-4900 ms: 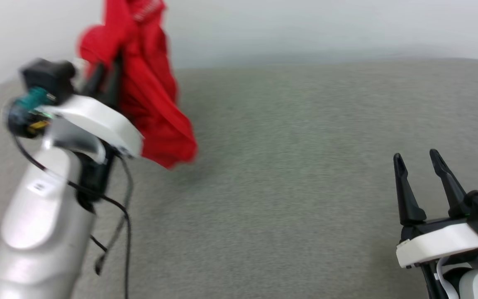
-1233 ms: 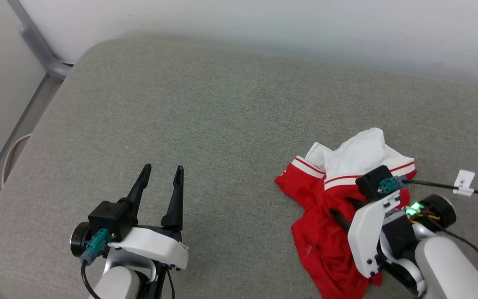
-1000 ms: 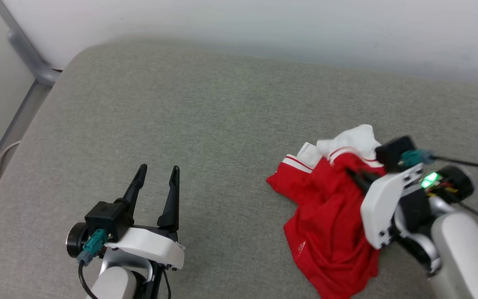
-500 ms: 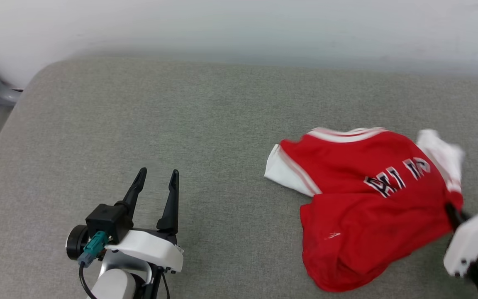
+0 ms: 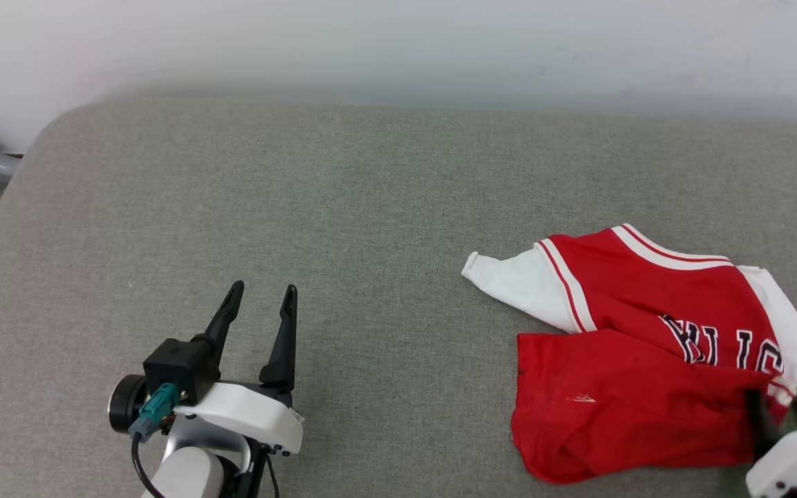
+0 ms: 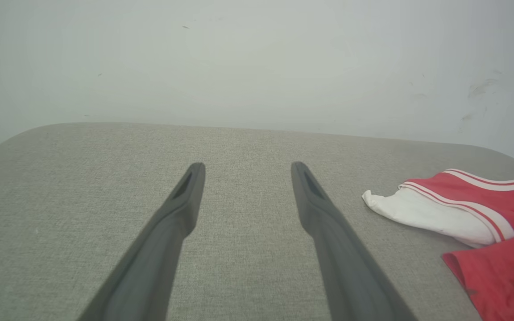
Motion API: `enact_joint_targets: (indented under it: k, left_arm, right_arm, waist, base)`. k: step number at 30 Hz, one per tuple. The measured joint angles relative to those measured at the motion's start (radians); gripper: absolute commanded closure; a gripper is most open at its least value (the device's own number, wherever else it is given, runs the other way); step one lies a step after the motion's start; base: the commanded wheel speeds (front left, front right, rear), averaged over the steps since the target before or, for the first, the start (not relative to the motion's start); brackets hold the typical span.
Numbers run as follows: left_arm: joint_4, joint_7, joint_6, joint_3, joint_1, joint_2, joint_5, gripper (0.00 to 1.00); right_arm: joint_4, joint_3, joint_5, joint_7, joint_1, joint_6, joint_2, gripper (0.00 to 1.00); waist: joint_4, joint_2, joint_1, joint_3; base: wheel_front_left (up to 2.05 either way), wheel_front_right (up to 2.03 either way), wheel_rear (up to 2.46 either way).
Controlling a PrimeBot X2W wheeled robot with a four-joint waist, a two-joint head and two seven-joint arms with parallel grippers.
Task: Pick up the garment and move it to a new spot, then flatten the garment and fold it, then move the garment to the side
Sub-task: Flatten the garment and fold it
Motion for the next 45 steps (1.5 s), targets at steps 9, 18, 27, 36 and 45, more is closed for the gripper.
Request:
enact_joint_targets:
  k: [9, 18, 27, 36, 45]
  left_arm:
    - [0.011, 0.01, 0.001, -0.005, 0.013, 0.004, -0.015, 0.0]
    - [0.028, 0.141, -0.001, -0.015, 0.018, 0.015, -0.057, 0.0]
    - [0.025, 0.37, -0.082, -0.091, -0.161, 0.007, -0.105, 0.0]
    - [0.145, 0.579, -0.132, -0.18, -0.374, -0.022, -0.12, 0.0]
    - [0.327, 0.704, -0.161, -0.271, -0.556, -0.006, -0.116, 0.0]
  right_arm:
    - [-0.137, 0.034, -0.092, -0.294, -0.026, 0.0, 0.001, 0.0]
    - [-0.317, 0.179, -0.152, -0.321, 0.048, 0.0, 0.001, 0.0]
    - [-0.48, 0.286, -0.149, -0.282, 0.077, 0.0, 0.002, 0.0]
    - [-0.507, 0.314, -0.111, -0.285, 0.062, 0.0, 0.002, 0.0]
    - [-0.466, 0.335, -0.074, -0.319, 0.024, 0.0, 0.002, 0.0]
  waist:
    - [0.005, 0.0, 0.0, -0.036]
    - [-0.006, 0.0, 0.0, -0.078]
    - [-0.064, 0.0, 0.0, -0.048]
    - [-0.155, 0.0, 0.0, 0.042]
    - [-0.247, 0.0, 0.0001, 0.141]
  base:
    - [0.0, 0.0, 0.0]
    - [0.0, 0.0, 0.0]
    - [0.0, 0.0, 0.0]
    - [0.0, 0.0, 0.0]
    - [0.0, 0.0, 0.0]
